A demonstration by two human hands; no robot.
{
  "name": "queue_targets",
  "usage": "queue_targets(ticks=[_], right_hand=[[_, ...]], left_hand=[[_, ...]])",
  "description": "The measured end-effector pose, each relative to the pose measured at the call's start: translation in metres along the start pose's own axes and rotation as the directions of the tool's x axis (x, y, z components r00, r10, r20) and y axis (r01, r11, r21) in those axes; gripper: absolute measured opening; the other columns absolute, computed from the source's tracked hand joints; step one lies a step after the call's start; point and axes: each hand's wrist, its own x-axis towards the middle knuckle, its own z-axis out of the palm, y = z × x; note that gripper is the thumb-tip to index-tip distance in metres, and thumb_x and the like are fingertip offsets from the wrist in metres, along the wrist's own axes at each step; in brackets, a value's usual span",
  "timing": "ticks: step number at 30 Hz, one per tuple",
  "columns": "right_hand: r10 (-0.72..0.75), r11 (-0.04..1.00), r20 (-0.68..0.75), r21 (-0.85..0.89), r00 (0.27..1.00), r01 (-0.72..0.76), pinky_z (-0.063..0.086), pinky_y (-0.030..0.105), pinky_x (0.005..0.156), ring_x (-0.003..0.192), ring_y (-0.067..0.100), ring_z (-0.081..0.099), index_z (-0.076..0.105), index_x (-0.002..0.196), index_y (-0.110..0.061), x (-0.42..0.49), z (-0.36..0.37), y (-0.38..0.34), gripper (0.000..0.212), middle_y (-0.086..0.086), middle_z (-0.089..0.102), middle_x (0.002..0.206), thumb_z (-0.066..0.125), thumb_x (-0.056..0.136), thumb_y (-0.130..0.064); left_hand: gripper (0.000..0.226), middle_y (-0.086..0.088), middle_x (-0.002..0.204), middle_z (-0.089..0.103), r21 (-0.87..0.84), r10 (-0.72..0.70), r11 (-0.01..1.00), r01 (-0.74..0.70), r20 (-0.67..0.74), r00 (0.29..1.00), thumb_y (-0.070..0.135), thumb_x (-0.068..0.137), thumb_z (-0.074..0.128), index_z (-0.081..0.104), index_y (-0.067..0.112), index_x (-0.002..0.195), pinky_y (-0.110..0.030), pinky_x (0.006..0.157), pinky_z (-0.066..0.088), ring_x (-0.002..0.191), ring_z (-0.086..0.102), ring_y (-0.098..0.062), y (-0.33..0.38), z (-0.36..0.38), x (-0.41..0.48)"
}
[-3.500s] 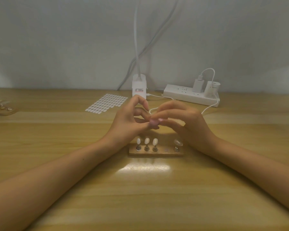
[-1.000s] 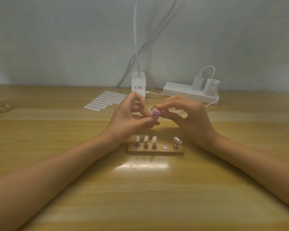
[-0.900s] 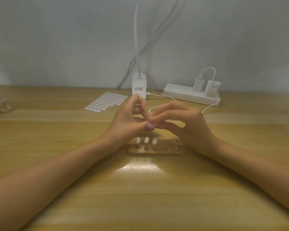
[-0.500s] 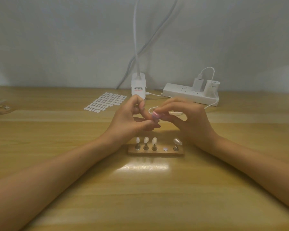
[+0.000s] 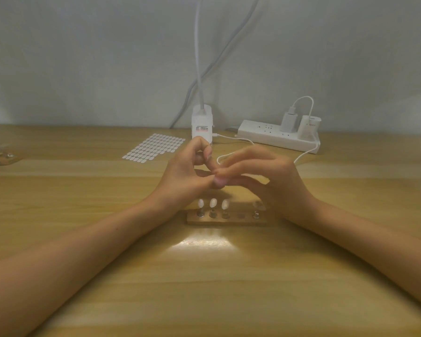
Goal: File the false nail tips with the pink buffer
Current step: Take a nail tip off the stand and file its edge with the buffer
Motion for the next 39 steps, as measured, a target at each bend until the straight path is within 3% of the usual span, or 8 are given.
queue_targets(ticks=[4,8,11,14,18,22,29,39], right_hand=[[0.092,0.996,-0.076,0.001,0.993,-0.092,0.056,0.038,0.081,0.091,0.017,0.070,0.078,0.102,-0.003,0.002,-0.003,0.005,0.018,0.008,0.074,0.099,0.076,0.085,-0.003],[0.006,1.000,0.004,0.016,1.000,-0.006,0.056,0.035,0.084,0.096,0.019,0.070,0.078,0.103,-0.004,0.000,-0.001,0.005,0.017,0.008,0.073,0.102,0.077,0.086,-0.005],[0.084,0.996,-0.058,0.035,0.995,-0.082,0.057,0.040,0.082,0.093,0.019,0.070,0.078,0.103,-0.004,0.001,-0.002,0.007,0.018,0.007,0.074,0.100,0.077,0.085,-0.002],[-0.011,0.999,0.014,0.031,1.000,0.010,0.056,0.038,0.083,0.096,0.020,0.070,0.079,0.102,-0.005,0.000,0.001,0.004,0.016,0.007,0.073,0.102,0.077,0.085,-0.006],[0.101,0.994,-0.077,0.045,0.992,-0.097,0.056,0.040,0.081,0.092,0.019,0.071,0.078,0.103,-0.004,0.001,-0.003,0.009,0.018,0.008,0.074,0.098,0.077,0.085,-0.003],[-0.011,0.999,0.019,0.039,1.000,0.010,0.057,0.035,0.084,0.096,0.021,0.070,0.079,0.103,-0.005,-0.002,0.001,0.005,0.017,0.008,0.073,0.101,0.076,0.086,-0.008],[0.370,0.926,-0.122,0.125,0.921,-0.356,0.050,0.042,0.073,0.094,0.017,0.069,0.078,0.102,-0.013,-0.004,-0.008,0.019,0.015,-0.004,0.076,0.098,0.075,0.090,-0.022],[0.355,0.932,-0.071,0.103,0.932,-0.347,0.052,0.027,0.071,0.097,0.017,0.066,0.077,0.106,-0.019,-0.003,-0.006,0.017,0.015,-0.008,0.072,0.103,0.072,0.092,-0.024]], left_hand=[[0.044,-0.015,0.085,0.074,-0.018,-0.003,1.000,0.003,0.007,1.000,-0.001,0.079,0.082,0.041,0.002,0.095,-0.030,0.070,0.062,0.083,0.077,-0.023,0.001,0.001,0.000],[0.042,-0.015,0.086,0.071,-0.005,0.001,1.000,-0.001,0.009,1.000,0.000,0.081,0.081,0.042,0.006,0.093,-0.033,0.070,0.063,0.082,0.077,-0.027,0.001,0.000,-0.001],[0.045,-0.016,0.084,0.072,-0.029,-0.014,0.999,0.014,0.005,1.000,-0.002,0.080,0.082,0.040,0.001,0.096,-0.027,0.067,0.061,0.079,0.078,-0.022,0.001,0.000,-0.001],[0.042,-0.007,0.077,0.069,-0.008,0.018,1.000,-0.018,-0.001,1.000,-0.004,0.081,0.080,0.040,0.003,0.092,-0.021,0.063,0.056,0.071,0.074,-0.011,0.001,0.001,0.000],[0.044,-0.012,0.082,0.073,-0.028,0.004,1.000,-0.003,0.010,1.000,-0.003,0.078,0.082,0.042,0.006,0.092,-0.027,0.068,0.061,0.082,0.077,-0.023,0.001,0.000,-0.001],[0.042,-0.001,0.077,0.069,-0.027,0.009,1.000,-0.009,0.026,1.000,-0.003,0.081,0.081,0.042,0.011,0.090,-0.021,0.064,0.056,0.076,0.077,-0.017,0.002,0.000,-0.001],[0.040,-0.004,0.088,0.078,-0.074,0.001,0.997,0.001,0.023,1.000,0.004,0.083,0.081,0.046,0.016,0.097,-0.031,0.065,0.062,0.075,0.078,-0.022,0.004,-0.001,-0.002],[0.038,-0.003,0.095,0.077,-0.118,-0.042,0.992,0.040,-0.013,0.999,0.012,0.082,0.082,0.054,0.016,0.108,-0.033,0.061,0.063,0.080,0.078,-0.024,0.003,-0.001,-0.002]])
